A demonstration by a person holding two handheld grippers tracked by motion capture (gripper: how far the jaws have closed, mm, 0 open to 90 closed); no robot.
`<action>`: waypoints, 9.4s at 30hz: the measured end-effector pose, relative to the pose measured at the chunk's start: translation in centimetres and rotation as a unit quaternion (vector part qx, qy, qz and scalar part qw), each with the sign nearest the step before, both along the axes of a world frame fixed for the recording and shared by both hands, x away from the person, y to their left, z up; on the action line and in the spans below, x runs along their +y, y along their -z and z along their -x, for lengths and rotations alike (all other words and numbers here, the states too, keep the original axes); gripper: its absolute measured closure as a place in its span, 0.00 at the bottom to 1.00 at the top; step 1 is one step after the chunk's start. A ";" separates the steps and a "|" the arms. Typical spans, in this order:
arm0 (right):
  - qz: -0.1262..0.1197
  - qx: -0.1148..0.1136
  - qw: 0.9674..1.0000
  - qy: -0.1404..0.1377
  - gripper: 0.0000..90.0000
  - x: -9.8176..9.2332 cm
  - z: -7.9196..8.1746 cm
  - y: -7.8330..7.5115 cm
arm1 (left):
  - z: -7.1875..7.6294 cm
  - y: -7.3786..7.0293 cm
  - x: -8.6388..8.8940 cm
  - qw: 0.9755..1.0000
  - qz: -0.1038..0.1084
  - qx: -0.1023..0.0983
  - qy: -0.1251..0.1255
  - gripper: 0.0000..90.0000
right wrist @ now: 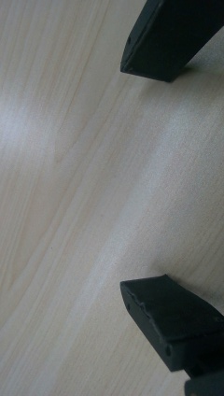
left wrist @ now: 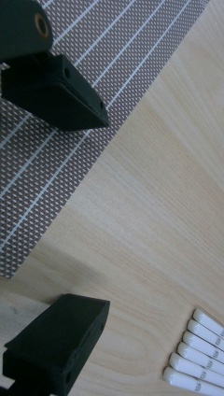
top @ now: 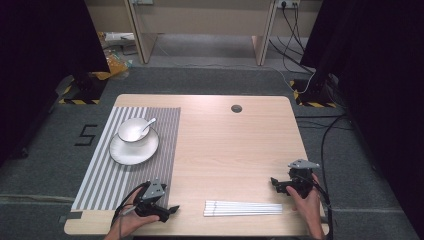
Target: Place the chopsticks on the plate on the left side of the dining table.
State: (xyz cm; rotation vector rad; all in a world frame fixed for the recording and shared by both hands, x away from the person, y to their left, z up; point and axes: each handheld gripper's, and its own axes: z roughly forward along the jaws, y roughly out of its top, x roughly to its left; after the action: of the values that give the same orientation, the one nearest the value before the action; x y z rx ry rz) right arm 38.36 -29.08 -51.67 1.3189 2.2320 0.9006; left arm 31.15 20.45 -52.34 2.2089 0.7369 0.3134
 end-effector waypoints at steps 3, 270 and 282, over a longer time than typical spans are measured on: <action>0.000 0.000 1.000 0.000 0.00 0.0 0.0 0.0 | 0.0 0.0 0.0 1.000 0.000 0.000 -0.001 0.12; 0.001 -0.001 1.000 -0.005 0.00 -0.1 -0.1 0.0 | -15.0 -12.3 -0.6 0.931 -0.332 0.103 0.112 0.94; 0.000 -0.001 1.000 -0.004 0.00 -0.1 -0.1 0.0 | -16.1 -10.9 1.7 0.931 -0.335 0.121 0.078 0.94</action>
State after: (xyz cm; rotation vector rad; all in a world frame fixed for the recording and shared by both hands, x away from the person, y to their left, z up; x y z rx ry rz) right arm 38.50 -29.17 -51.66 1.3097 2.2379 0.9031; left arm 47.21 22.19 -41.48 2.9802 0.6342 0.2355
